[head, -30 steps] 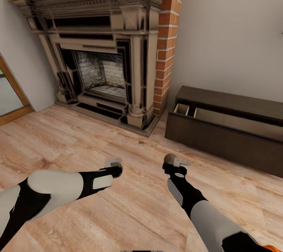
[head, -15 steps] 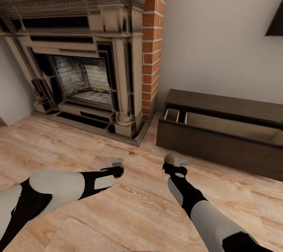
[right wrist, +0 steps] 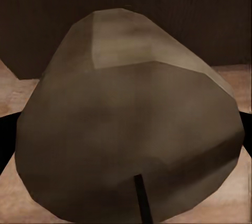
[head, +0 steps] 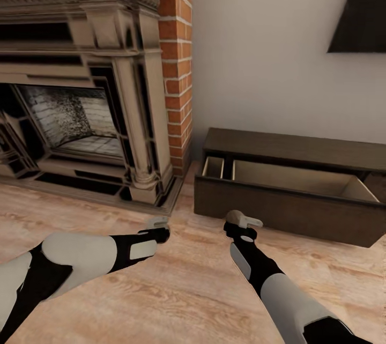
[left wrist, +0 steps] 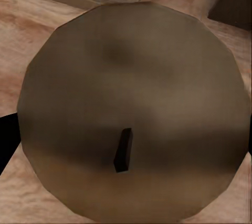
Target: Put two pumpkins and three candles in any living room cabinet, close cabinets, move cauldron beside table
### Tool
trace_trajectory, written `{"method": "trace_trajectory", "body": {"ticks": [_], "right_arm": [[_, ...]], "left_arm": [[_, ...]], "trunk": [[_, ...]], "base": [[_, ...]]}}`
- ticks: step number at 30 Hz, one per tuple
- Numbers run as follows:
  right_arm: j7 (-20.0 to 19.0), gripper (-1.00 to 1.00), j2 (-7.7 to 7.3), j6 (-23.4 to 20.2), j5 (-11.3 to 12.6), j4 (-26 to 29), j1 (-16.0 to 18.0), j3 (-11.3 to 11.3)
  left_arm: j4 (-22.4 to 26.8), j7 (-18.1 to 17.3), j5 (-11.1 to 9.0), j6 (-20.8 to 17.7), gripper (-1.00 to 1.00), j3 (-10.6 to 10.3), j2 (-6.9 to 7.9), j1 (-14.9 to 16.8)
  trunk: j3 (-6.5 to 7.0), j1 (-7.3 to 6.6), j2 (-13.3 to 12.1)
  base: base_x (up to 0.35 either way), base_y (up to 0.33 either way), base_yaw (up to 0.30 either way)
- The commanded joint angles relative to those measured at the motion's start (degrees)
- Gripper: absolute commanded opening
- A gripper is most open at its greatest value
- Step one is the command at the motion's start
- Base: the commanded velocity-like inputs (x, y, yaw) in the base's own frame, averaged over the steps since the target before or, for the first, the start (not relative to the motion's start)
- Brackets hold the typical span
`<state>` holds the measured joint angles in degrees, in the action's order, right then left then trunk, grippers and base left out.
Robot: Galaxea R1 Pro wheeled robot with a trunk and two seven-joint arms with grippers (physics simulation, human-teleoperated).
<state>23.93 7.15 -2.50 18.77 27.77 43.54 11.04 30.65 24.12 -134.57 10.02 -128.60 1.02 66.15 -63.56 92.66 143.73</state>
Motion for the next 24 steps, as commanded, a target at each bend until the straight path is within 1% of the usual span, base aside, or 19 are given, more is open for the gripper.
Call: {"method": "trace_trajectory", "body": {"ticks": [1, 2, 5, 8, 12, 13, 18, 24], "right_arm": [[0.5, -1.0, -0.04, -0.2, 0.3, 0.1, 0.1, -0.2], [0.5, -1.0, -0.04, -0.2, 0.3, 0.1, 0.1, -1.3], [0.5, -1.0, -0.07, -0.2, 0.3, 0.1, 0.1, -2.7], [0.6, -1.0, -0.11, -0.2, 0.3, 0.1, 0.1, -3.4], [0.6, -1.0, -0.08, -0.2, 0.3, 0.1, 0.1, -5.5], [0.6, -1.0, -0.06, -0.2, 0.2, 0.1, 0.1, -5.9], [0.7, -1.0, -0.04, -0.3, 0.2, 0.1, 0.1, -6.5], [0.7, -1.0, -0.04, -0.5, 0.1, 0.1, 0.1, -6.6]], "left_arm": [[0.2, 0.1, -0.4, 0.5, -1.0, -0.6, -0.07, 0.1], [0.2, 0.1, -0.4, 0.5, -1.0, -0.9, -0.18, 0.1], [0.2, 0.1, -0.4, 0.5, -1.0, -1.1, -0.48, 0.1], [0.3, 0.0, -0.4, 0.5, -1.0, -1.2, -0.63, 0.1], [0.6, -0.6, -0.4, 0.5, -1.0, -1.2, -0.73, 0.1], [0.9, -0.9, -0.4, 0.5, -1.0, -1.2, -0.77, 0.1], [1.4, -1.5, -0.4, 0.4, -1.0, -1.2, -0.84, 0.1], [1.5, -1.6, -0.4, 0.4, -1.0, -1.2, -0.91, 0.1]], "trunk": [[0.01, 0.02, 0.0], [0.07, 0.02, 0.0], [0.25, 0.02, 0.0], [0.44, 0.02, 0.0], [0.63, 0.02, 0.0], [0.87, 0.0, 0.0], [2.02, -0.13, -0.1], [3.35, -0.29, -0.1]], "base": [[0.343, 0.0, -0.262], [0.343, 0.0, -0.258], [0.333, 0.0, -0.255], [0.107, 0.0, -0.252], [0.028, 0.0, -0.176], [0.01, 0.0, -0.068], [0.004, 0.0, -0.029], [0.001, 0.0, -0.004]]}}
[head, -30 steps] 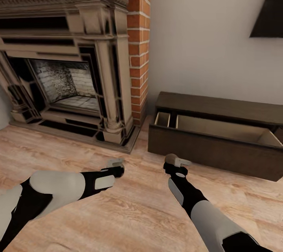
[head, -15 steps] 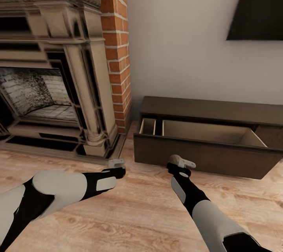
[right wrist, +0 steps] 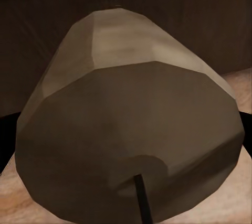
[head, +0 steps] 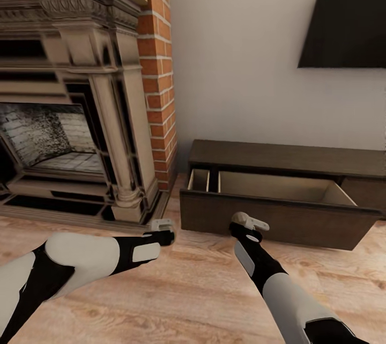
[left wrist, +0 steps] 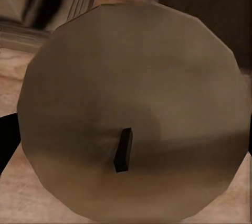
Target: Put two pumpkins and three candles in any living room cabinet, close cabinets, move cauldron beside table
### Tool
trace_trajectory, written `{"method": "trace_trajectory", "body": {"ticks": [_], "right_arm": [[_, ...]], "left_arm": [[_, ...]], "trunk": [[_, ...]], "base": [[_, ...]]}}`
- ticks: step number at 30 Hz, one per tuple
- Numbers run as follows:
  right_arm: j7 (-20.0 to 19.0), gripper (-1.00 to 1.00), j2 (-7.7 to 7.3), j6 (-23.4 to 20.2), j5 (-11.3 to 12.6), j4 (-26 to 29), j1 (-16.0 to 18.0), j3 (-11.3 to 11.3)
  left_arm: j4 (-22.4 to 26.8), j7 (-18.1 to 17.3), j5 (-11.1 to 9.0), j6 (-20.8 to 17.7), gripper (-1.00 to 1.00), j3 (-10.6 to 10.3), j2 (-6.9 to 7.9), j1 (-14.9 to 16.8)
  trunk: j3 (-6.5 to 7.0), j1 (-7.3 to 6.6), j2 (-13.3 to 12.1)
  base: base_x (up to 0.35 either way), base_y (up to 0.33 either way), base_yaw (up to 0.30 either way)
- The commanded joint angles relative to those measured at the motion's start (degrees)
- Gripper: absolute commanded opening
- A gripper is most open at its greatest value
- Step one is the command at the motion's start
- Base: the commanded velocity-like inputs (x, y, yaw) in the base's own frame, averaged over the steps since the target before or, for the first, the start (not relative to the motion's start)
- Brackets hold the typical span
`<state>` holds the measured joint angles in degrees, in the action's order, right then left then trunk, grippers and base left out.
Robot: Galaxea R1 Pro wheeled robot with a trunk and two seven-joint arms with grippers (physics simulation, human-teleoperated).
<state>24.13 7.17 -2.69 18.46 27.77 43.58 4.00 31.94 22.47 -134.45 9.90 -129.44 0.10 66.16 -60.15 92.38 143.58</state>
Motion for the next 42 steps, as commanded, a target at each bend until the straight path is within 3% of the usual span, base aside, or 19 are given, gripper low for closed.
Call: {"method": "trace_trajectory", "body": {"ticks": [1, 12, 27, 42], "right_arm": [[0.5, -1.0, -0.05, -0.3, 0.4, 0.1, 0.0, 0.4], [0.5, -1.0, -0.13, -0.7, 0.5, 0.1, 0.0, 0.3], [0.2, -1.0, -0.06, -0.4, 0.5, 0.1, 0.0, 0.4], [-0.2, -1.0, -0.06, -0.2, 0.5, 0.1, 0.0, 0.4]], "left_arm": [[0.2, 0.0, -0.6, 0.4, -1.0, -0.4, -0.06, 0.1], [0.1, 0.4, -0.6, 0.0, -1.0, -0.4, -0.57, 0.1], [-0.3, 0.8, -0.6, -0.2, -1.0, -0.4, -1.24, 0.1], [-0.7, 0.9, -0.6, -0.2, -1.0, -0.4, -1.24, 0.1]], "trunk": [[0.17, -0.03, 0.0], [2.6, -0.32, -0.1], [5.93, -0.7, -0.3], [8.62, -4.0, -6.4]], "base": [[0.0, 0.0, 0.0], [0.0, 0.0, -0.168], [0.0, 0.0, -0.018], [0.0, 0.0, 0.0]]}}
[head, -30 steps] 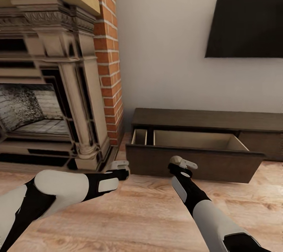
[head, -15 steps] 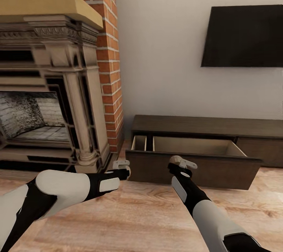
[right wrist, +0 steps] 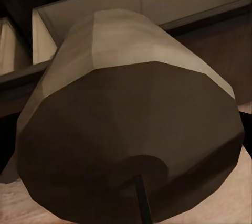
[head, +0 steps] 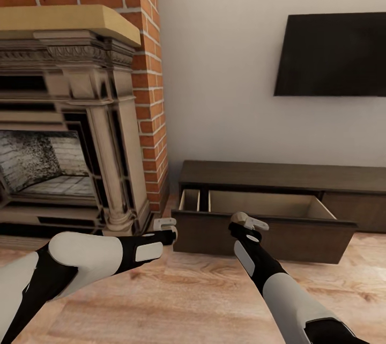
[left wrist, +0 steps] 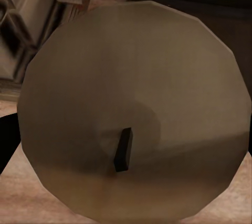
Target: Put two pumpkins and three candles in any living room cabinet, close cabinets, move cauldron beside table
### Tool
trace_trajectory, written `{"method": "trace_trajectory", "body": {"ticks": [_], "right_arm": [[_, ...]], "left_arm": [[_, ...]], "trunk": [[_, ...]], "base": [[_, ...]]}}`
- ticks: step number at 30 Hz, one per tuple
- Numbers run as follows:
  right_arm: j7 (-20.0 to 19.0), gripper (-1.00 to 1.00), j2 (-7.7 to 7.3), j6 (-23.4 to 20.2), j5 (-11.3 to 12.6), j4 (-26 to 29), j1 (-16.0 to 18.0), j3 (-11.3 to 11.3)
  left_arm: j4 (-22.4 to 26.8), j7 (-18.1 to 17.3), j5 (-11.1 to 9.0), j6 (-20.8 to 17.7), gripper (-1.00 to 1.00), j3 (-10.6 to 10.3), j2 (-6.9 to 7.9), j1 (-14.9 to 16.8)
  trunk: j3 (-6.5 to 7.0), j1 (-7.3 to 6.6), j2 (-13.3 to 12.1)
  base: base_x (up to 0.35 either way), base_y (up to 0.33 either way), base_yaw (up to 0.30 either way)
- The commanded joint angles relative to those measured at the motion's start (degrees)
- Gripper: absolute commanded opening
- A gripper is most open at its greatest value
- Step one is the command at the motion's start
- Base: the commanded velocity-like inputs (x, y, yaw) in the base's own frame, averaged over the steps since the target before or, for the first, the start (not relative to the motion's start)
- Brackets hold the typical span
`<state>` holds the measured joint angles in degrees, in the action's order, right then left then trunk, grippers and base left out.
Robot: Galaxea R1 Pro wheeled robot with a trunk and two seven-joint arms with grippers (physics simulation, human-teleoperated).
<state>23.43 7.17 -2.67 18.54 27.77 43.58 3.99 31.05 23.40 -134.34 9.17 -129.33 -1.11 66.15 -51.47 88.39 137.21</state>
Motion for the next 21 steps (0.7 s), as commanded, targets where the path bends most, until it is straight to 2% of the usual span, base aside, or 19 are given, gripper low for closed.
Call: {"method": "trace_trajectory", "body": {"ticks": [1, 10, 21], "right_arm": [[0.5, -1.0, -0.05, -0.3, 0.4, 0.1, 0.0, 0.4], [0.5, -1.0, -0.05, -0.2, 0.4, 0.1, 0.0, 0.4], [0.6, -1.0, -0.05, -0.2, 0.4, 0.1, 0.0, 0.4]], "left_arm": [[0.2, 0.0, -0.7, 0.5, -1.0, -0.5, -0.02, 0.1], [0.1, 2.3, -0.7, 0.5, -1.0, -0.6, -0.28, 0.1], [0.1, 2.6, -0.7, 0.5, -1.0, -0.6, -0.74, 0.1]], "trunk": [[0.12, -0.24, -0.4], [1.73, -2.21, -4.0], [3.71, -4.63, -8.4]], "base": [[0.0, 0.0, 0.0], [0.0, 0.0, 0.0], [0.0, 0.0, 0.0]]}}
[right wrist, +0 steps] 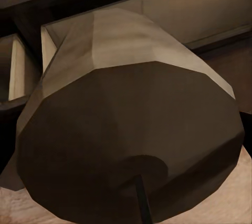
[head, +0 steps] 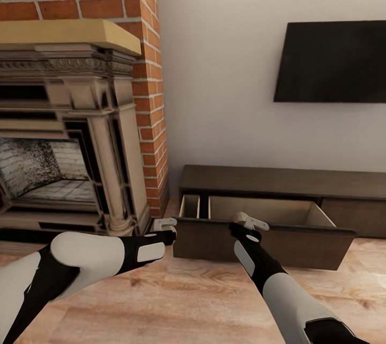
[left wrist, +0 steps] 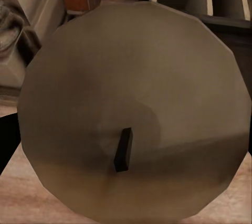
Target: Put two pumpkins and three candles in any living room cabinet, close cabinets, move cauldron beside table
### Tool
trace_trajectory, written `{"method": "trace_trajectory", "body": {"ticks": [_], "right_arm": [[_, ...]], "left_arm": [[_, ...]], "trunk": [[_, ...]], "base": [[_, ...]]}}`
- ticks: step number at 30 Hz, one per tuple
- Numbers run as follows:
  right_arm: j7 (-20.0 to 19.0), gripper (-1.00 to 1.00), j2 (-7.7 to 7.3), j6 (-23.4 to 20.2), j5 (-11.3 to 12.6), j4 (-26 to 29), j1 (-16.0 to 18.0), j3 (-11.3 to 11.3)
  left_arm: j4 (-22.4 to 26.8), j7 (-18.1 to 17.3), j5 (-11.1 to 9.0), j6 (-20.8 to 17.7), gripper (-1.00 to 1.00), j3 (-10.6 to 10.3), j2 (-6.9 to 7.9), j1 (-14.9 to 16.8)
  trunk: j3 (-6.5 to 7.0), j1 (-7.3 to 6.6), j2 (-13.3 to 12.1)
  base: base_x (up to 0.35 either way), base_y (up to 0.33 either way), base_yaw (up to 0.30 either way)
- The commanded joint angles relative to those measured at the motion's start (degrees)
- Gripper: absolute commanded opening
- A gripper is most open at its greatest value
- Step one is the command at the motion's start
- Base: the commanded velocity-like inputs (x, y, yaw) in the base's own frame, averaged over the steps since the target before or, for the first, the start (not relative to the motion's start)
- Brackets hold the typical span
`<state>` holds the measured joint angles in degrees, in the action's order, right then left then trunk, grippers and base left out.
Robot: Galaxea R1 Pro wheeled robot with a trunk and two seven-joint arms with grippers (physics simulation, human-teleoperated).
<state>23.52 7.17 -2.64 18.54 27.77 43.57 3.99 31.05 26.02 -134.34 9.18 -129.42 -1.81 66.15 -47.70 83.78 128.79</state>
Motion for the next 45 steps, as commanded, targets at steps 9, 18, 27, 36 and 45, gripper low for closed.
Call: {"method": "trace_trajectory", "body": {"ticks": [9, 18, 27, 36, 45], "right_arm": [[0.5, -1.0, -0.05, -0.3, 0.4, 0.1, 0.0, 0.4], [0.6, -1.0, -0.05, -0.4, 0.4, 0.1, 0.0, 0.3], [0.8, -1.0, -0.11, -0.5, 0.4, 0.1, 0.0, 0.3], [0.8, -1.0, -0.14, -0.4, 0.4, 0.1, 0.0, 0.3], [0.8, -1.0, -0.14, -0.4, 0.4, 0.1, 0.0, 0.3]], "left_arm": [[0.4, 0.0, -0.7, 0.5, -1.0, -1.2, -0.47, 0.1], [0.4, 0.0, -0.7, 0.5, -1.0, -2.3, -0.9, 0.1], [0.4, 0.0, -0.7, 0.5, -1.0, -2.3, -0.98, 0.1], [0.4, 0.0, -0.7, 0.5, -1.0, -2.4, -1.0, 0.1], [0.4, 0.0, -0.7, 0.5, -1.0, -2.4, -1.24, 0.1]], "trunk": [[1.55, -1.99, -3.6], [3.17, -3.97, -7.2], [4.4, -5.94, -10.8], [5.19, -7.92, -14.4], [5.98, -9.9, -18.0]], "base": [[0.0, 0.0, 0.0], [0.0, 0.0, 0.0], [0.0, 0.0, 0.0], [0.0, 0.0, 0.0], [0.0, 0.0, 0.0]]}}
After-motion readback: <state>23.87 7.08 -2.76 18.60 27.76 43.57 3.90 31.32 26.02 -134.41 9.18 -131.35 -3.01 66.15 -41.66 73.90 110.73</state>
